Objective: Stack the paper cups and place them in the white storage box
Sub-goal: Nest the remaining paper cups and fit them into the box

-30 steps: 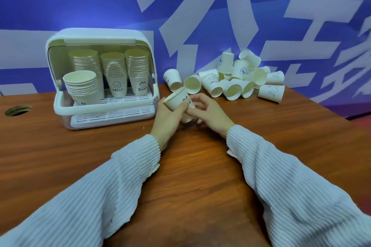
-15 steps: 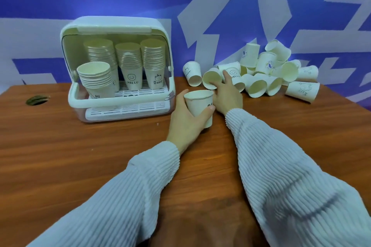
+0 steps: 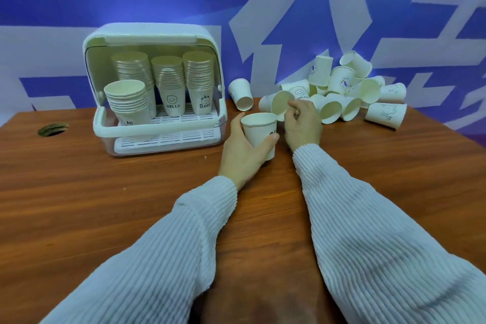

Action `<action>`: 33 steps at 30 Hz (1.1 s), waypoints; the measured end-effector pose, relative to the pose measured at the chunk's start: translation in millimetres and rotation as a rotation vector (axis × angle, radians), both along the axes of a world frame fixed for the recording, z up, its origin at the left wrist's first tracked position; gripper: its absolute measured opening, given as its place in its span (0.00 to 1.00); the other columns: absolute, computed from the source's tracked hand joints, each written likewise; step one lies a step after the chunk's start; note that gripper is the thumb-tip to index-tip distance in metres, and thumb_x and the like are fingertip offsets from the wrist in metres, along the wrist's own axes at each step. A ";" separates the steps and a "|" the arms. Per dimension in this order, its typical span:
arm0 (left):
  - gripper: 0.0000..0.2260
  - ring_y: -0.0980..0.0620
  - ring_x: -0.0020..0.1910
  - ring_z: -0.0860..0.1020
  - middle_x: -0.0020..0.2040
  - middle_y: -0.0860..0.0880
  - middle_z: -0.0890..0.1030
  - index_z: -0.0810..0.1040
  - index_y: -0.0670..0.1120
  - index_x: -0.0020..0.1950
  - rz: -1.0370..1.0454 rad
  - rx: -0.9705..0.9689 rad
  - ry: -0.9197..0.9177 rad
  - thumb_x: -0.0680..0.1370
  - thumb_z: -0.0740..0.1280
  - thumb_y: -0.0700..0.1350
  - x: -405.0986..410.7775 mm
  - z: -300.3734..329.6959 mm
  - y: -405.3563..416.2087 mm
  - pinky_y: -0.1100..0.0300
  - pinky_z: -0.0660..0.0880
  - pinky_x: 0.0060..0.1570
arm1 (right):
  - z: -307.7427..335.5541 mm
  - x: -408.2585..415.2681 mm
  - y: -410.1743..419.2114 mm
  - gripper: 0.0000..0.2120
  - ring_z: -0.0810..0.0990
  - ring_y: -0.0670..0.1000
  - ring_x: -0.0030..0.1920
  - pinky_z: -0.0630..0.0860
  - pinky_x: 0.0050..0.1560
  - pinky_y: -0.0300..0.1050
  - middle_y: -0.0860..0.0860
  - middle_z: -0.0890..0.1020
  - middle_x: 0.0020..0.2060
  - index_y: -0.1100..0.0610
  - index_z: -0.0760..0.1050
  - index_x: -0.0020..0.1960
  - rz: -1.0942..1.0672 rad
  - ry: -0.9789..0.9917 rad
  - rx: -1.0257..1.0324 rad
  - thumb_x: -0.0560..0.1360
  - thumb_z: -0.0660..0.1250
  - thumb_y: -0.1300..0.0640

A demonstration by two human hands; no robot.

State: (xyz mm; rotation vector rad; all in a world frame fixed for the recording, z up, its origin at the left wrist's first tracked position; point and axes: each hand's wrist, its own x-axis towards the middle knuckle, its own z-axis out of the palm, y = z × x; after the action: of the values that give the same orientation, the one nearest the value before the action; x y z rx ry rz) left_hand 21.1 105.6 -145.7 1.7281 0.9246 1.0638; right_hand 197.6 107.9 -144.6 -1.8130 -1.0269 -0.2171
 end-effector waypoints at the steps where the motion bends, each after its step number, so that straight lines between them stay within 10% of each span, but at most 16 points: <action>1: 0.37 0.57 0.63 0.75 0.64 0.59 0.75 0.64 0.54 0.77 0.008 0.005 -0.005 0.73 0.76 0.60 -1.5 1.0 -2.7 0.56 0.75 0.64 | -0.7 -4.0 -8.3 0.14 0.80 0.54 0.60 0.76 0.62 0.50 0.52 0.82 0.61 0.57 0.82 0.64 0.002 0.061 0.037 0.81 0.64 0.59; 7: 0.28 0.60 0.57 0.78 0.59 0.60 0.79 0.69 0.56 0.67 0.109 0.056 -0.114 0.72 0.77 0.59 -45.0 14.7 -26.8 0.54 0.79 0.58 | 20.6 -47.2 -45.3 0.13 0.79 0.36 0.51 0.74 0.57 0.30 0.43 0.83 0.55 0.53 0.83 0.61 0.086 0.308 0.259 0.80 0.65 0.61; 15: 0.27 0.62 0.58 0.78 0.59 0.60 0.78 0.71 0.52 0.67 0.428 0.218 -0.239 0.73 0.78 0.53 -166.9 59.9 10.1 0.57 0.79 0.58 | 74.3 -147.0 -10.6 0.09 0.74 0.38 0.32 0.70 0.39 0.29 0.42 0.81 0.42 0.54 0.83 0.56 0.331 0.301 0.370 0.80 0.67 0.61; 33: 0.30 0.56 0.59 0.76 0.61 0.56 0.77 0.71 0.53 0.69 0.580 0.190 -0.229 0.70 0.77 0.58 -229.8 52.3 75.7 0.56 0.79 0.57 | 130.5 -258.3 112.4 0.16 0.81 0.63 0.56 0.78 0.58 0.56 0.56 0.84 0.57 0.51 0.76 0.62 0.385 -0.318 -0.257 0.75 0.61 0.60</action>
State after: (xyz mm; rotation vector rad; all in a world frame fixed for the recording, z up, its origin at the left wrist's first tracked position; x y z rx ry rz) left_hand -208.6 181.3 -93.3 1.4702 1.2417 1.7348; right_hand -60.6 220.3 -14.0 -1.7970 -1.6701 -0.1430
